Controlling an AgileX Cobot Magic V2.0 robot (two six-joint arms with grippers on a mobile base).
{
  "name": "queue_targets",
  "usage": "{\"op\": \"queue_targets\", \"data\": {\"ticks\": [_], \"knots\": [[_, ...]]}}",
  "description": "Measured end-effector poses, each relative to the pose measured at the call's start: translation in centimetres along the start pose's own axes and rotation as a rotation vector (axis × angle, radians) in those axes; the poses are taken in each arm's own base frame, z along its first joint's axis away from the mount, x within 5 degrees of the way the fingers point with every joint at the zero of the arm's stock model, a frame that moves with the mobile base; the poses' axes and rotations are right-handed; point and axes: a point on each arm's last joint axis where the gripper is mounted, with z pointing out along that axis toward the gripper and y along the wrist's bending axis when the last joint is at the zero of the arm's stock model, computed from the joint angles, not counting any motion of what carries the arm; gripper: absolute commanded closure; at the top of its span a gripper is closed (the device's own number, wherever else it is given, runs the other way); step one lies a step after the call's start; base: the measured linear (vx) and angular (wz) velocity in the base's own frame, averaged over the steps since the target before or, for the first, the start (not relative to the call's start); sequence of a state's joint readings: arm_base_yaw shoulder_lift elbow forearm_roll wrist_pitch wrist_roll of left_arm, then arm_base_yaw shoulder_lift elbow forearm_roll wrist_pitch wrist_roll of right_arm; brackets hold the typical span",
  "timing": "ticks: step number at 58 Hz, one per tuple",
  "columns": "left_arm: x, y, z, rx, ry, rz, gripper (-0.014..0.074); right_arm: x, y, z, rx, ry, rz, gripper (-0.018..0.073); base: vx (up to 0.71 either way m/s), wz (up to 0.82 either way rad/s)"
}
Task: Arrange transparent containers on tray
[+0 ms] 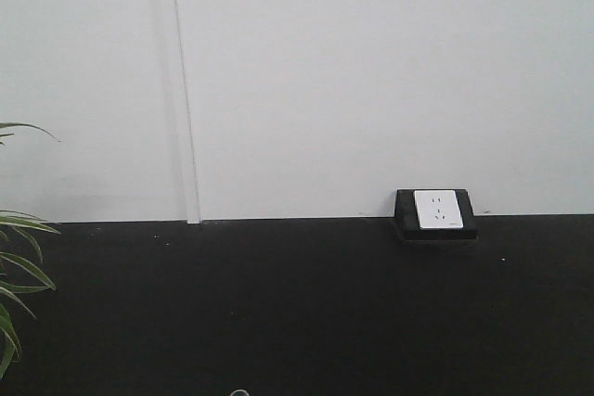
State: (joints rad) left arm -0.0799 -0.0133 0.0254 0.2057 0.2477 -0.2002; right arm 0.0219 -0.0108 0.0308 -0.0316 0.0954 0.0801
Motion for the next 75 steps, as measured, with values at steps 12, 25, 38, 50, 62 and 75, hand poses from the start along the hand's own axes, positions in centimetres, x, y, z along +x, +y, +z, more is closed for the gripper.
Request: {"op": "queue_targets", "data": {"ticks": [12, 25, 38, 50, 62, 75], "knots": [[0.0, 0.0, 0.0, 0.000, 0.000, 0.000, 0.0603, 0.0, 0.0, 0.0, 0.000, 0.000, 0.000, 0.0570, 0.00, 0.00], [0.0, 0.0, 0.0, 0.000, 0.000, 0.000, 0.0603, 0.0, 0.0, 0.0, 0.000, 0.000, 0.000, 0.0570, 0.00, 0.00], [0.0, 0.0, 0.0, 0.000, 0.000, 0.000, 0.0603, 0.0, 0.0, 0.0, 0.000, 0.000, 0.000, 0.0570, 0.00, 0.00], [0.0, 0.0, 0.0, 0.000, 0.000, 0.000, 0.0603, 0.0, 0.0, 0.0, 0.000, 0.000, 0.000, 0.0571, 0.00, 0.00], [-0.2, 0.0, 0.0, 0.005, -0.025, 0.000, 0.0603, -0.2, 0.0, 0.0, -0.002, -0.026, 0.000, 0.0571, 0.00, 0.00], [-2.0, -0.4, -0.2, 0.045, -0.218, -0.009, 0.0603, -1.2, 0.1, -0.1, -0.012, -0.128, 0.023, 0.0571, 0.00, 0.00]]}}
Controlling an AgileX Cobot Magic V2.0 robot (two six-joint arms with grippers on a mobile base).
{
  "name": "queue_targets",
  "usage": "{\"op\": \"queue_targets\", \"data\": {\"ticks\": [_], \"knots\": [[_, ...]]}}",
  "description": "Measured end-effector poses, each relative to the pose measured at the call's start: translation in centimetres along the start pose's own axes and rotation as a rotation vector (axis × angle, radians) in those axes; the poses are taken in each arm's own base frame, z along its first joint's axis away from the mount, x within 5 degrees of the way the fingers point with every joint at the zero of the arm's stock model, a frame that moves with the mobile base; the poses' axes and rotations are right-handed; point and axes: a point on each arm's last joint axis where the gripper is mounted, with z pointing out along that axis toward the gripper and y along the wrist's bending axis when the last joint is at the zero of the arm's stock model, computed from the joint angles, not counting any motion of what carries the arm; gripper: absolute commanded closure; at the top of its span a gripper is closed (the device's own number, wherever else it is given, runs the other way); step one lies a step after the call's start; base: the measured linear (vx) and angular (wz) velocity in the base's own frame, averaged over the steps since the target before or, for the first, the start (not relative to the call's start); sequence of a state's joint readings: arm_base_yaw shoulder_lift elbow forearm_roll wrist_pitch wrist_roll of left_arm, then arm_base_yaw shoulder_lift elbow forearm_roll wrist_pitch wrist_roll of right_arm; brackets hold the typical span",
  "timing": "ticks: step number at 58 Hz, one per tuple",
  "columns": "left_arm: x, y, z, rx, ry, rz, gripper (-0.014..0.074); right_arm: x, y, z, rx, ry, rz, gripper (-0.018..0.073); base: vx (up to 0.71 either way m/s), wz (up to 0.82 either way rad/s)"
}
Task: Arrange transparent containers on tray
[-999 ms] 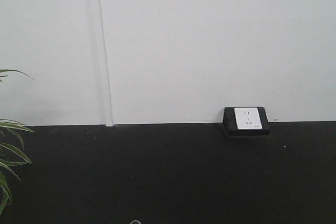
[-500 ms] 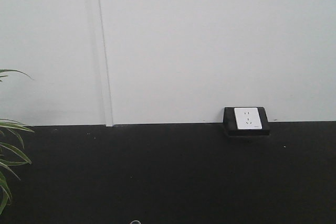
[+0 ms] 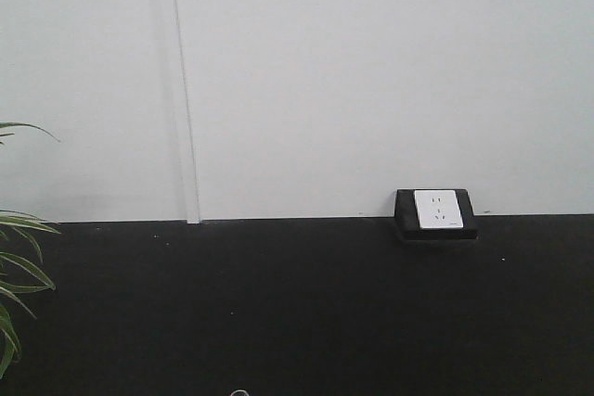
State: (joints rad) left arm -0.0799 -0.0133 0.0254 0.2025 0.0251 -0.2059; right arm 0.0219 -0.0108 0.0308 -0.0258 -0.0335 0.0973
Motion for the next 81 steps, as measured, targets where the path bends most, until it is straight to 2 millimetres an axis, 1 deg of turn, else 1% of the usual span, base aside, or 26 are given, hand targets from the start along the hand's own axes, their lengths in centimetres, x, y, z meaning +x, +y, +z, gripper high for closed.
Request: {"op": "queue_targets", "data": {"ticks": [5, 8, 10, 12, 13, 15, 16, 17, 18, 19, 22, 24, 26, 28, 31, 33, 34, 37, 39, 46, 55, 61, 69, 76, 79, 81], "knots": [[-1.3, -0.2, -0.1, 0.030, -0.140, -0.039, 0.0603, -0.8, 0.1, 0.0, -0.004, -0.045, 0.008, 0.0571, 0.00, 0.00], [-2.1, -0.3, -0.2, 0.034, -0.176, -0.062, 0.0603, -2.3, 0.2, -0.2, -0.007, -0.081, 0.010, 0.0571, 0.00, 0.00], [-3.1, -0.2, -0.4, 0.033, -0.193, -0.074, 0.0603, -4.0, 0.3, -0.4, -0.009, -0.121, 0.010, 0.0571, 0.00, 0.00], [-4.6, -0.2, -0.6, 0.031, -0.220, -0.077, 0.0603, -5.6, 0.4, -0.6, -0.012, -0.159, 0.006, 0.0571, 0.00, 0.00], [-5.3, -0.2, -0.7, 0.029, -0.226, -0.079, 0.0603, -7.0, 0.5, -0.7, -0.014, -0.186, 0.003, 0.0571, 0.00, 0.00], [-6.8, -0.2, -0.8, 0.027, -0.241, -0.078, 0.0603, -8.8, 0.6, -0.8, -0.016, -0.221, -0.004, 0.0571, 0.00, 0.00], [-8.0, -0.2, -0.8, 0.025, -0.252, -0.074, 0.0603, -9.7, 0.7, -0.9, -0.016, -0.234, -0.008, 0.0571, 0.00, 0.00], [-8.8, -0.1, -0.8, 0.023, -0.255, -0.069, 0.0603, -10.1, 0.7, -0.9, -0.016, -0.241, -0.013, 0.0571, 0.00, 0.00], [-9.6, -0.1, -0.8, 0.021, -0.260, -0.064, 0.0603, -11.9, 0.9, -0.8, -0.017, -0.264, -0.020, 0.0571, 0.00, 0.00], [-10.4, -0.1, -0.7, 0.019, -0.261, -0.057, 0.0603, -12.7, 0.9, -0.7, -0.017, -0.273, -0.025, 0.0571, 0.00, 0.00], [-13.6, -0.1, -0.2, 0.015, -0.283, -0.036, 0.0603, -15.4, 1.1, 0.1, -0.017, -0.290, -0.038, 0.0571, 0.00, 0.00], [-14.9, -0.1, 0.6, 0.014, -0.271, -0.027, 0.0603, -16.6, 1.2, 0.8, -0.017, -0.291, -0.042, 0.0571, 0.00, 0.00], [-16.4, -0.1, 1.5, 0.013, -0.265, -0.021, 0.0603, -18.1, 1.3, 2.1, -0.016, -0.282, -0.044, 0.0571, 0.00, 0.00], [-17.4, -0.2, 2.3, 0.012, -0.257, -0.018, 0.0603, -18.7, 1.4, 2.9, -0.017, -0.276, -0.046, 0.0571, 0.00, 0.00], [-18.7, -0.2, 3.9, 0.011, -0.233, -0.015, 0.0603, -19.8, 1.5, 5.0, -0.016, -0.249, -0.046, 0.0571, 0.00, 0.00], [-19.3, -0.2, 4.8, 0.010, -0.221, -0.014, 0.0603, -20.0, 1.5, 6.1, -0.016, -0.232, -0.046, 0.0571, 0.00, 0.00], [-19.5, -0.2, 5.2, 0.010, -0.209, -0.014, 0.0603, -20.0, 1.5, 6.9, -0.016, -0.215, -0.045, 0.0571, 0.00, 0.00], [-19.6, -0.2, 6.7, 0.009, -0.169, -0.014, 0.0603, -20.2, 1.5, 8.2, -0.016, -0.197, -0.041, 0.0571, 0.00, 0.00], [-19.5, -0.2, 7.7, 0.008, -0.140, -0.014, 0.0603, -20.0, 1.5, 9.5, -0.015, -0.166, -0.039, 0.0571, 0.00, 0.00], [-18.7, -0.2, 10.0, 0.007, -0.066, -0.014, 0.0596, -18.7, 1.4, 12.4, -0.015, -0.102, -0.034, 0.0564, 0.00, 0.00], [-17.7, -0.2, 11.4, 0.006, -0.010, -0.014, 0.0540, -17.5, 1.3, 14.1, -0.012, -0.046, -0.034, 0.0504, 0.00, 0.00], [-17.6, -0.2, 11.6, 0.006, -0.003, -0.014, 0.0458, -17.2, 1.3, 14.4, -0.012, -0.033, -0.034, 0.0411, 0.00, 0.00], [-17.6, -0.2, 11.7, 0.006, 0.000, -0.014, 0.0302, -17.0, 1.3, 14.5, -0.010, -0.016, -0.034, 0.0203, 0.00, 0.00], [-17.4, -0.2, 11.7, 0.004, 0.014, -0.014, 0.0129, -16.9, 1.3, 14.5, -0.008, -0.003, -0.034, -0.0002, 0.00, 0.00], [-17.3, -0.1, 11.7, 0.002, 0.026, -0.014, 0.0064, -16.9, 1.3, 14.5, -0.008, -0.003, -0.034, -0.0064, 0.00, 0.00], [-17.3, -0.1, 11.7, 0.001, 0.031, -0.014, 0.0038, -16.9, 1.3, 14.5, -0.008, -0.003, -0.034, -0.0098, 0.00, 0.00]]}}
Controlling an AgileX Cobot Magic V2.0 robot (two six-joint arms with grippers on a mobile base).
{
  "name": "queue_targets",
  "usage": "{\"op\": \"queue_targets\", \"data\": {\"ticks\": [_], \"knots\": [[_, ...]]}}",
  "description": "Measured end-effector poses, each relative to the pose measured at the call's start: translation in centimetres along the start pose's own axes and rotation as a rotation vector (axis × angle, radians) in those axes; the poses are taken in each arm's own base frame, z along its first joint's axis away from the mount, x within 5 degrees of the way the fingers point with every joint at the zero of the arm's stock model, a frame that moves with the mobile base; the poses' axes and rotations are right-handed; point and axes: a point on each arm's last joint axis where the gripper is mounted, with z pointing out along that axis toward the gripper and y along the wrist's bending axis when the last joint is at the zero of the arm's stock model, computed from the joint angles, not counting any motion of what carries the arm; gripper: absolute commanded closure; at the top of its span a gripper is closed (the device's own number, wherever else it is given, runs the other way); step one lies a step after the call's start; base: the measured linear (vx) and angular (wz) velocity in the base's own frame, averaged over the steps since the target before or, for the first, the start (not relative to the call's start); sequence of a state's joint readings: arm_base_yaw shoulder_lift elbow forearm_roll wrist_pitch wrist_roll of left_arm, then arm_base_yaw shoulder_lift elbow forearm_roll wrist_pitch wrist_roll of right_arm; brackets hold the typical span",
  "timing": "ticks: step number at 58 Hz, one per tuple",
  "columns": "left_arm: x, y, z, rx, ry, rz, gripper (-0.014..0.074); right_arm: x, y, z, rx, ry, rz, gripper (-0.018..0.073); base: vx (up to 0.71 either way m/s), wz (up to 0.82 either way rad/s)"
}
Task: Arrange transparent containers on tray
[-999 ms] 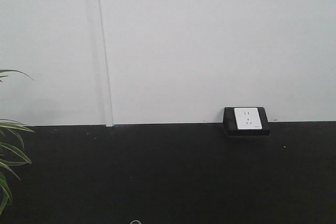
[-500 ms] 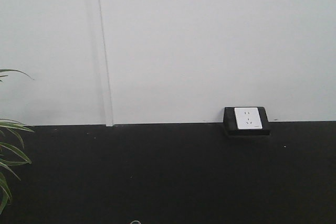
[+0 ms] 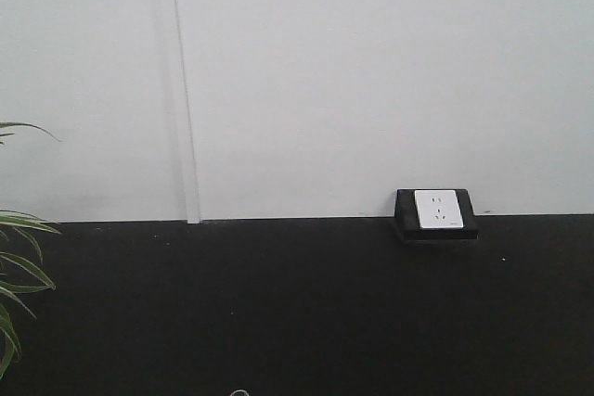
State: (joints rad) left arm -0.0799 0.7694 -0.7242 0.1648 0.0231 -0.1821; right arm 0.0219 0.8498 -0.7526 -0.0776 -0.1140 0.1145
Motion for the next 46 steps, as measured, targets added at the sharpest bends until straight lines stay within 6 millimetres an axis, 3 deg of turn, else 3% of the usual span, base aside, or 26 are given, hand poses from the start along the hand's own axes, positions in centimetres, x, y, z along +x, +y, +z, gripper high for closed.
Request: {"op": "queue_targets", "data": {"ticks": [11, 20, 26, 33, 46], "knots": [[-0.1, 0.0, -0.1, 0.002, -0.014, -0.002, -0.0013, -0.2, 0.0, 0.0, -0.002, -0.019, 0.005, -0.0141, 0.00, 0.00], [-0.6, -0.1, -0.1, 0.011, -0.063, -0.021, 0.0007, -0.2, 0.4, 0.2, -0.027, -0.033, 0.080, -0.0106, 0.00, 0.00], [-0.1, -0.3, -0.1, 0.024, -0.062, -0.017, 0.0027, 0.4, 1.9, 0.7, -0.105, 0.002, 0.051, -0.0070, 0.00, 0.00], [2.3, -0.9, -0.3, 0.068, -0.022, 0.020, 0.0055, 1.7, 4.7, 1.2, -0.248, 0.072, -0.071, -0.0022, 0.00, 0.00], [10.2, -2.1, -1.5, 0.171, 0.107, 0.038, 0.0085, 3.5, 9.3, 1.2, -0.471, 0.129, -0.172, 0.0024, 0.00, 0.00]]}}
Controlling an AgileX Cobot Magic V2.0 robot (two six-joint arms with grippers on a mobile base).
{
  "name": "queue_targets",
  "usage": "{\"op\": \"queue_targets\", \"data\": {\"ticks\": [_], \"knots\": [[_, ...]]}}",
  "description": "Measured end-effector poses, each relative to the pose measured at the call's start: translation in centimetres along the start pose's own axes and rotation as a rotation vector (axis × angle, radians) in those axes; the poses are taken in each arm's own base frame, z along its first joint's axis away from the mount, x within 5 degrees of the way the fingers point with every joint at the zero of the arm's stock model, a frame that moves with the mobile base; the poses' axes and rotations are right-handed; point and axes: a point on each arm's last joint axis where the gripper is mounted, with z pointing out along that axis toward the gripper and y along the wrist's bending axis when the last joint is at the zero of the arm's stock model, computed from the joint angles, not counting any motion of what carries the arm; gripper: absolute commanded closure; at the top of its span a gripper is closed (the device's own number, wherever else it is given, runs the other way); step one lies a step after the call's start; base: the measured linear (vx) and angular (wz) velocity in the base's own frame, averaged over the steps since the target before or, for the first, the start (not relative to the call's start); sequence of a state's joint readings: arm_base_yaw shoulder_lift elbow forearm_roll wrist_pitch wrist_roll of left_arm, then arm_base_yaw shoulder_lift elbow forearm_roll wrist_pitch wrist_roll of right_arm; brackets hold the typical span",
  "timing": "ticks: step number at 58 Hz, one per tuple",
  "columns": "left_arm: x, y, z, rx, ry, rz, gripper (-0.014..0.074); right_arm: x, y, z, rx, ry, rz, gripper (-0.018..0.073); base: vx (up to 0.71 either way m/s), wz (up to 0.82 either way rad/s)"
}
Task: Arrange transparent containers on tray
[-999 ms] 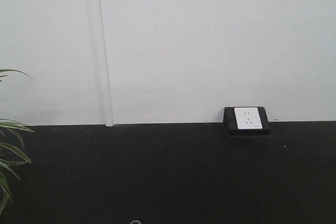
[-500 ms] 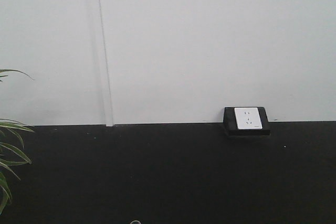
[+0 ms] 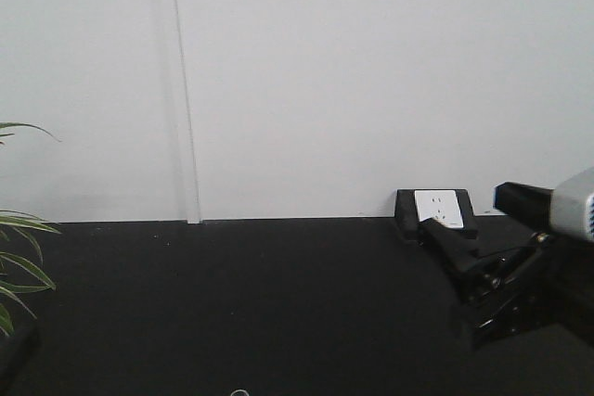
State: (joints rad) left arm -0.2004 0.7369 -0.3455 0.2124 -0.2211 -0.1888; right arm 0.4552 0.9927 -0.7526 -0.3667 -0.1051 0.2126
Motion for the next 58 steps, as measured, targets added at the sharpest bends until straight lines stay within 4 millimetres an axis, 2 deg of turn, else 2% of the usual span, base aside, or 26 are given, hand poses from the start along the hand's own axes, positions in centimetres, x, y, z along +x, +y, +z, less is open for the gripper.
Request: {"op": "queue_targets", "data": {"ticks": [7, 21, 36, 58], "knots": [[3.1, -0.4, -0.5, 0.031, 0.032, -0.011, 0.0085, 0.8, 1.7, 1.1, -0.075, 0.038, -0.011, 0.0024, 0.00, 0.00], [5.4, -0.7, -0.6, 0.052, 0.059, -0.024, 0.0085, 2.3, 2.7, 3.1, -0.121, 0.077, -0.007, 0.0024, 0.00, 0.00], [6.6, -1.0, 1.8, 0.098, 0.048, -0.047, 0.0085, 2.6, 2.9, 3.8, -0.136, 0.060, -0.002, 0.0024, 0.00, 0.00], [9.6, -1.7, 4.9, 0.172, 0.084, -0.056, 0.0085, 2.5, 3.0, 3.8, -0.137, 0.053, -0.002, 0.0024, 0.00, 0.00]]}}
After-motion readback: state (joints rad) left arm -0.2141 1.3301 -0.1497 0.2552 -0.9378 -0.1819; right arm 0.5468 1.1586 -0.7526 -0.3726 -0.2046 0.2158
